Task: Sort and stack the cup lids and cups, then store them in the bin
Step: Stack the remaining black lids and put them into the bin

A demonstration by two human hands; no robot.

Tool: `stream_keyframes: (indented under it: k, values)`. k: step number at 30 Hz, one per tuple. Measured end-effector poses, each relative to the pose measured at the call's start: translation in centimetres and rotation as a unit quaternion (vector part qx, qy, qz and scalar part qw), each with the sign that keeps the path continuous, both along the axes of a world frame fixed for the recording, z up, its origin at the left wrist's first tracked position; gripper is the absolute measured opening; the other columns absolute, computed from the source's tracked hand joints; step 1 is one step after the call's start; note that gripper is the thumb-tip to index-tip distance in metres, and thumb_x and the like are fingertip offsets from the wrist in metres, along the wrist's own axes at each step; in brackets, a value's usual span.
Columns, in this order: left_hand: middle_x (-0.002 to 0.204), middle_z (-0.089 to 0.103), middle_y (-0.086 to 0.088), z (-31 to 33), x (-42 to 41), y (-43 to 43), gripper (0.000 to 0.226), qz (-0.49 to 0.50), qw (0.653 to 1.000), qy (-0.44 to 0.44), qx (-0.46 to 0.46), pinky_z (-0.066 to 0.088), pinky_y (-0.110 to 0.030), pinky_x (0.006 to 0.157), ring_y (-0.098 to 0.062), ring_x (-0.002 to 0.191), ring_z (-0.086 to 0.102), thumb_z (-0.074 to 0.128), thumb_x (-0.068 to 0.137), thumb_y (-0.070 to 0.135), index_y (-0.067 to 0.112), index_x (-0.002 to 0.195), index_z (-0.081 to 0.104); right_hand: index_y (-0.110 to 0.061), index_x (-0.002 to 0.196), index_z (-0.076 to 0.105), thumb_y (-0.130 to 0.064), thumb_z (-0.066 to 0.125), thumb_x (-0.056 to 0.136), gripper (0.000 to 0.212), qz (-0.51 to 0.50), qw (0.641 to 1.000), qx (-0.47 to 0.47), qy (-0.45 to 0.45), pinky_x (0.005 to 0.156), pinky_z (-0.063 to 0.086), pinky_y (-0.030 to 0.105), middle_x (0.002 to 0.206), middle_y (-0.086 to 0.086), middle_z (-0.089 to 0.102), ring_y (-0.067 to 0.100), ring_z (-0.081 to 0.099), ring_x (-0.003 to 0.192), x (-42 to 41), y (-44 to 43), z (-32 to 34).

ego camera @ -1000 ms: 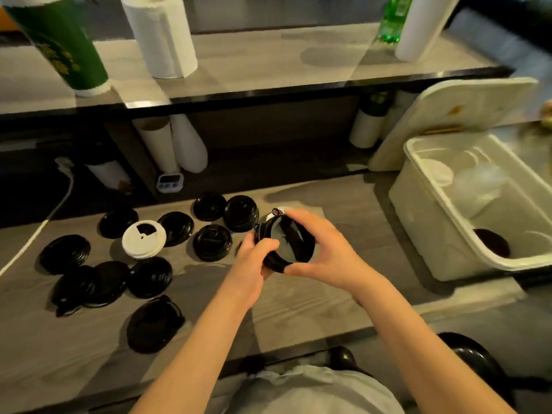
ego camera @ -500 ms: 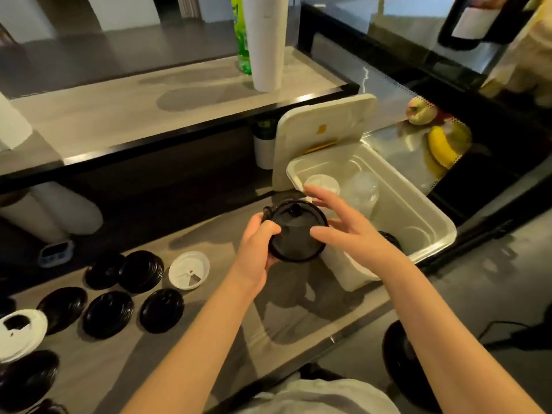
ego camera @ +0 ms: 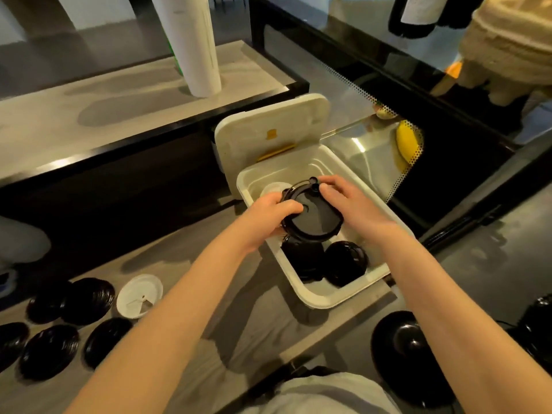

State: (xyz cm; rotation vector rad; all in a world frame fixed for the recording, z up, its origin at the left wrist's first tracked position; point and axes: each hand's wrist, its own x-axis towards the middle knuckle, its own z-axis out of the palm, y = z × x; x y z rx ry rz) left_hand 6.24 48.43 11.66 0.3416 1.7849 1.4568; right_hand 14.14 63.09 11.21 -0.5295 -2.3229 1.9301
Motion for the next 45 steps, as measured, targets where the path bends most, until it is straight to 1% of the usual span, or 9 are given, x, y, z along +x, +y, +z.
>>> stream_keyframes:
  k: [3,6,11,15,22,26,31,36,45]
  values:
    - [0.096,0.065,-0.011,-0.5,-2.4,1.2,0.019,-0.059,0.992,0.052,-0.101,0.053,-0.022,0.067,-0.018,0.087,0.064,0.058,0.088,0.014,0.004,0.103,0.061,-0.033,0.111,0.051,-0.02,0.053,0.095,0.021,0.051,0.993,-0.049,-0.095,0.064,0.055,0.019,0.103,-0.004,0.059,0.005,0.061,0.086,0.7,2.0,-0.7]
    - [0.101,0.067,-0.016,-0.9,-3.8,2.3,0.025,-0.129,0.964,0.112,-0.203,0.056,-0.029,0.074,-0.025,0.092,0.065,0.061,0.087,0.017,0.002,0.107,0.063,-0.03,0.114,0.05,-0.016,0.059,0.091,0.028,0.063,0.983,-0.066,-0.162,0.077,0.057,0.033,0.106,0.001,0.059,0.017,0.061,0.095,0.7,2.7,-1.9]
    - [0.104,0.057,-0.005,-1.4,-4.2,4.2,0.031,-0.242,0.893,0.18,-0.334,0.051,-0.024,0.066,-0.019,0.086,0.059,0.059,0.09,0.025,0.007,0.114,0.055,-0.018,0.113,0.052,-0.018,0.06,0.091,0.023,0.057,0.964,-0.051,-0.256,0.087,0.055,0.041,0.101,0.003,0.063,0.023,0.062,0.098,-0.2,2.4,-3.9]
    - [0.118,0.053,-0.009,-2.4,-3.9,5.5,0.042,-0.321,0.815,0.227,-0.426,0.053,-0.03,0.076,-0.024,0.098,0.056,0.058,0.09,0.029,0.007,0.125,0.05,-0.012,0.118,0.051,-0.019,0.059,0.091,0.029,0.077,0.945,-0.003,-0.318,0.088,0.054,0.04,0.114,0.01,0.062,0.03,0.062,0.103,-1.1,1.7,-4.9]
    - [0.094,0.052,-0.012,-3.3,-3.0,5.8,0.033,-0.347,0.754,0.324,-0.454,0.039,-0.027,0.068,-0.022,0.084,0.05,0.045,0.096,0.026,0.0,0.114,0.056,-0.008,0.119,0.054,-0.025,0.061,0.091,0.034,0.051,0.944,0.019,-0.326,0.092,0.052,0.037,0.103,0.008,0.06,0.024,0.058,0.098,-2.3,1.4,-6.0]
    - [0.104,0.061,-0.012,-3.8,-2.3,4.8,0.027,-0.361,0.703,0.406,-0.46,0.043,-0.028,0.067,-0.023,0.085,0.055,0.051,0.093,0.027,0.005,0.106,0.059,-0.004,0.114,0.056,-0.034,0.066,0.086,0.043,0.066,0.932,0.134,-0.331,0.086,0.055,0.038,0.103,0.012,0.061,0.025,0.061,0.092,-2.4,1.1,-6.7]
    - [0.104,0.06,-0.006,-4.2,-2.1,4.3,0.036,-0.357,0.684,0.438,-0.461,0.046,-0.033,0.067,-0.025,0.094,0.059,0.06,0.086,0.038,0.012,0.11,0.056,-0.01,0.101,0.058,-0.047,0.064,0.084,0.041,0.088,0.912,0.203,-0.345,0.074,0.053,0.034,0.097,0.01,0.065,0.025,0.064,0.087,-2.0,1.4,-6.7]
    - [0.11,0.061,-0.007,-4.4,-2.3,5.3,0.043,-0.356,0.689,0.415,-0.475,0.05,-0.035,0.076,-0.026,0.1,0.06,0.056,0.089,0.045,0.011,0.115,0.058,-0.015,0.06,0.043,-0.051,0.061,0.083,0.047,0.102,0.885,0.313,-0.329,0.052,0.034,0.028,0.061,0.002,0.046,0.02,0.046,0.057,-2.1,2.0,-6.4]
    - [0.09,0.052,-0.001,-4.1,-1.9,4.3,0.038,-0.347,0.67,0.456,-0.472,0.047,-0.033,0.068,-0.024,0.093,0.059,0.056,0.089,0.045,0.012,0.108,0.058,-0.016,0.06,0.043,-0.053,0.052,0.088,0.048,0.138,0.874,0.35,-0.306,0.052,0.033,0.029,0.061,0.0,0.046,0.016,0.045,0.057,-1.5,1.8,-6.0]
